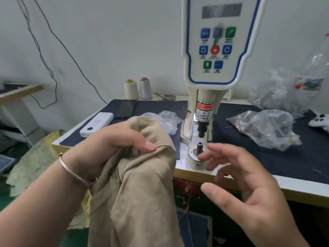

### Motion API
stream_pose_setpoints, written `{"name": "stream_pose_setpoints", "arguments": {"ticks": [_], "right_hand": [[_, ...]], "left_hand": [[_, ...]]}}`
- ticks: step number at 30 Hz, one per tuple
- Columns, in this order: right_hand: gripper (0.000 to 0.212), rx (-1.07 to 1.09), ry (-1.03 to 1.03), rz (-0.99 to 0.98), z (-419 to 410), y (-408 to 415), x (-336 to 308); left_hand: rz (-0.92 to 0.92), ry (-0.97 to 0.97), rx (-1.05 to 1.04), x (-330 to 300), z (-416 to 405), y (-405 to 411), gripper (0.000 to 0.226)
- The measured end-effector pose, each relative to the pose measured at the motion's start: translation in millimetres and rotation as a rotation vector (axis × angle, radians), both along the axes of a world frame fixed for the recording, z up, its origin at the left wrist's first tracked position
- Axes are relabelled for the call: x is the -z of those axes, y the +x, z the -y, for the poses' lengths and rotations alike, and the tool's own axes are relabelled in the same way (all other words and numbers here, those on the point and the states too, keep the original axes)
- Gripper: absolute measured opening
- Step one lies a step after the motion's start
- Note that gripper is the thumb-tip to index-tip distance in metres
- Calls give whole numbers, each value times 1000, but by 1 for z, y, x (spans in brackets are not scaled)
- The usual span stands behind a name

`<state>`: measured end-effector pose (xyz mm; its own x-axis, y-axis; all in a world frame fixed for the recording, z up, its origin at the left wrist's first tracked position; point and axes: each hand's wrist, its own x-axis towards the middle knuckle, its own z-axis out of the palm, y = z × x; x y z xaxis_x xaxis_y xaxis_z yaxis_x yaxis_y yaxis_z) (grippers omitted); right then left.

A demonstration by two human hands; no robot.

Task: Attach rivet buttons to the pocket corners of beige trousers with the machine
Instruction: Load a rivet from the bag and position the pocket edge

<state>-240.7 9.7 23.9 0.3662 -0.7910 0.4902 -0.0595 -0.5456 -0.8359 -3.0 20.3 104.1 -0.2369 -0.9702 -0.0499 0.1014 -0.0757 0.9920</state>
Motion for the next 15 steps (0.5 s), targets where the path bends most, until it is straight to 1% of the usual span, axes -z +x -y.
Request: {"name": "stream_pose_setpoints", "arguments": {"ticks": [1, 2, 3, 4, 5, 6, 8, 9, 10, 12, 15], "right_hand": [[82, -72, 4, -29, -1, 6, -3], [94, -172, 56, -43, -1, 11, -6], [103, -301, 152, -40, 0, 14, -10], [103, -447, 255, -42, 3, 14, -13], [93, -584, 337, -74, 7, 12, -15], [77, -682, 404, -131, 11, 8, -16], [50, -760, 545, -197, 19, -4, -15], [42, -785, 620, -185, 23, -13, -11], [40, -803, 679, -164, 28, -22, -8], [42, -811, 744, -124, 37, -39, -3], [47, -824, 761, -56, 50, -51, -6]], "left_hand": [[-12, 7, 113, -2, -2, -6, 23], [-34, 24, 211, -2, -5, -11, 25], [-45, 37, 290, -2, -6, -17, 24], [-36, 41, 337, -1, -7, -21, 21], [-6, 49, 349, 1, -6, -24, 20], [30, 73, 340, 3, -5, -26, 21], [123, 140, 329, 7, -2, -26, 23], [173, 168, 334, 9, 0, -24, 24], [220, 192, 338, 10, 0, -23, 25], [272, 219, 341, 13, 3, -22, 25], [240, 241, 292, 24, 9, -22, 26]]}}
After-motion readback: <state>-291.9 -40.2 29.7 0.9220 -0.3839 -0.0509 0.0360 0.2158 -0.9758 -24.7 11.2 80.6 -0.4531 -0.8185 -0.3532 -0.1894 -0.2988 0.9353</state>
